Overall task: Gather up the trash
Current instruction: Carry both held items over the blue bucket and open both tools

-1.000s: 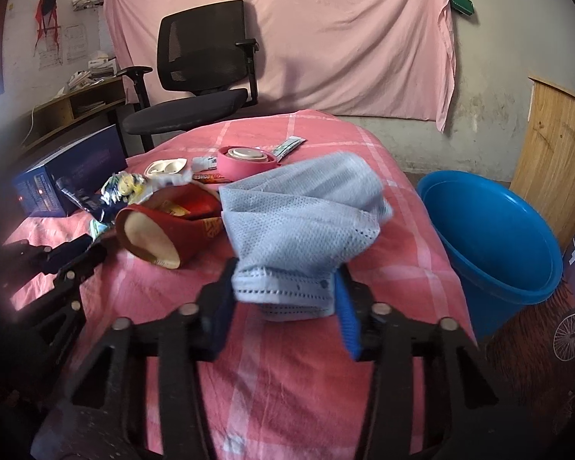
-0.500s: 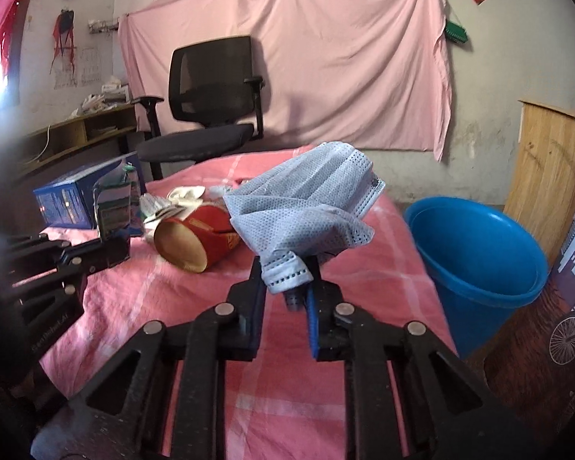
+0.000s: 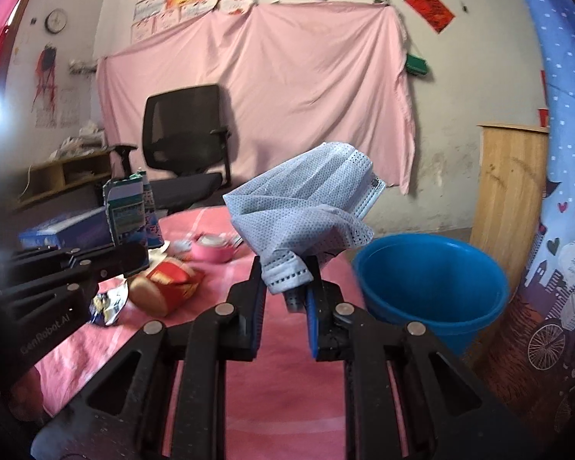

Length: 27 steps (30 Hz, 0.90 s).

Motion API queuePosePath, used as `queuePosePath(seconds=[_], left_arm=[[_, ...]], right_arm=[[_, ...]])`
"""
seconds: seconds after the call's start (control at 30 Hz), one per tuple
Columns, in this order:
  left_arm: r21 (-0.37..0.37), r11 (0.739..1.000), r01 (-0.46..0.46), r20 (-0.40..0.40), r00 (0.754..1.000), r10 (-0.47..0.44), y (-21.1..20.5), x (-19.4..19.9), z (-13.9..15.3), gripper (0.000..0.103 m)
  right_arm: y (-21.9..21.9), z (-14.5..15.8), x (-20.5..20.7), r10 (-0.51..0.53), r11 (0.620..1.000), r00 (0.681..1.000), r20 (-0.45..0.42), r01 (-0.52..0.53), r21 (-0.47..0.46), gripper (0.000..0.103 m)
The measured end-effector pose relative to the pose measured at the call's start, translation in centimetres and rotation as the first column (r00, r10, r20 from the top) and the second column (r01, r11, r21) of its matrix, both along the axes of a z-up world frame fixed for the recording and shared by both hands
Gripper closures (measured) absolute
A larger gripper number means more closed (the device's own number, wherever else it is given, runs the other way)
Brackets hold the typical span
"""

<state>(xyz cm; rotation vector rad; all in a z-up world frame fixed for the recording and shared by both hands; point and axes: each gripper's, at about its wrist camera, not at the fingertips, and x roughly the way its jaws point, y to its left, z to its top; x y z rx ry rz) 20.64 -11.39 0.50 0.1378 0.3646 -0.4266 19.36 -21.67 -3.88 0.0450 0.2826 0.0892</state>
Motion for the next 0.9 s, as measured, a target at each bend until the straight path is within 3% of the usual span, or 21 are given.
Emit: queuePosePath(seconds=[0.3,0.43,0.63,0.9], left_arm=[[-0.054,0.99,0.128,0.115,0.986,-0.121,-6.2,1.4,4.4,0.103],[-0.044,0.979,0.201,0.135,0.972,-0.194,-10.5,3.4,5.4,0.103],[-0.019,0.964,0.264,-0.013,0.964,-0.264,-16.0,6.8,3.6,0.103],[-0.058,0.966,0.251,-0.238,0.936,-0.257,-19.9,11.3,0.2,0.103]], right_arm=[[-5.4,3.2,-0.2,-0.12,0.993,0.983,0.139,0.117,0.035,0.072],[-8.7,3.2,0.8,-0.192,0.981,0.972,0.135,0.19,0.032,0.072],[-13.9,1.1,3.9,-0.28,0.959,0.96,-0.006,0.28,0.036,0.071],[-16.0,-2.6,6.4,-0.233,0.961,0.955,-0.184,0.256,0.108,0.071]])
